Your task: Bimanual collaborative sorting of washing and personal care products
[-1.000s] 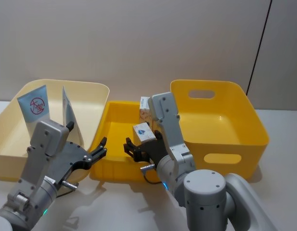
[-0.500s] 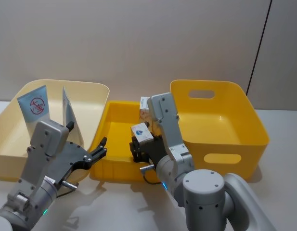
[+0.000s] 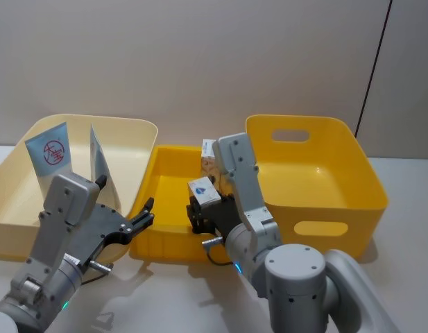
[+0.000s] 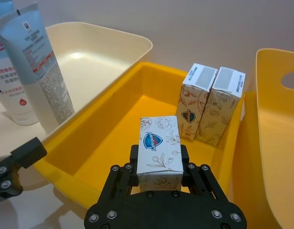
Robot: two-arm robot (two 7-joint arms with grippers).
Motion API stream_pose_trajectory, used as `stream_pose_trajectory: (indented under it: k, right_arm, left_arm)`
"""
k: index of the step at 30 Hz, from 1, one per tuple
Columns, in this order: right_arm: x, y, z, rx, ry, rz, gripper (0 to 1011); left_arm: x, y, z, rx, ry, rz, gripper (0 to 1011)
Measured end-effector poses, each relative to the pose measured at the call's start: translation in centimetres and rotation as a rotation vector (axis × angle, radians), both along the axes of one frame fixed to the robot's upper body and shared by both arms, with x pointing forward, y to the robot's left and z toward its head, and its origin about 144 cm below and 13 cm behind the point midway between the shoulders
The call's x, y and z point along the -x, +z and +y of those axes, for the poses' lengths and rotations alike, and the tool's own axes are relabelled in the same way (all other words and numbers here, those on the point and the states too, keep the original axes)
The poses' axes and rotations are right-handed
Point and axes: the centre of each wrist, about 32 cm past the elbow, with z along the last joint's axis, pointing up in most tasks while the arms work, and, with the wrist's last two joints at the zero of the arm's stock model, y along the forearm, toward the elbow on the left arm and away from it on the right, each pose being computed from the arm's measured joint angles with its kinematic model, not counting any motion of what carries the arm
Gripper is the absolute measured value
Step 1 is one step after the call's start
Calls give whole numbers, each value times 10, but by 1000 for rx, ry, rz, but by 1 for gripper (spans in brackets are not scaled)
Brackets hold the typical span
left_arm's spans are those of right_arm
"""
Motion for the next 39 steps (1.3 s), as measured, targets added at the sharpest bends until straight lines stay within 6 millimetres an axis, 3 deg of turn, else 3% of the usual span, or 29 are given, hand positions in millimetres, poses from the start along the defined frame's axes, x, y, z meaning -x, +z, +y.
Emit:
stream_pose_trajectory:
  k: [8,27,39]
  right_arm:
    - [5,14,-8,-29,24,-52,444]
    - [12,70,-47,-202,-11,-310,444]
    - [11,84,-73,-193,-136,-418,444]
  left_arm:
    - [0,0,0,0,0,0,1002]
    - [0,0,0,0,0,0,1001]
    - [0,0,0,0,0,0,1002]
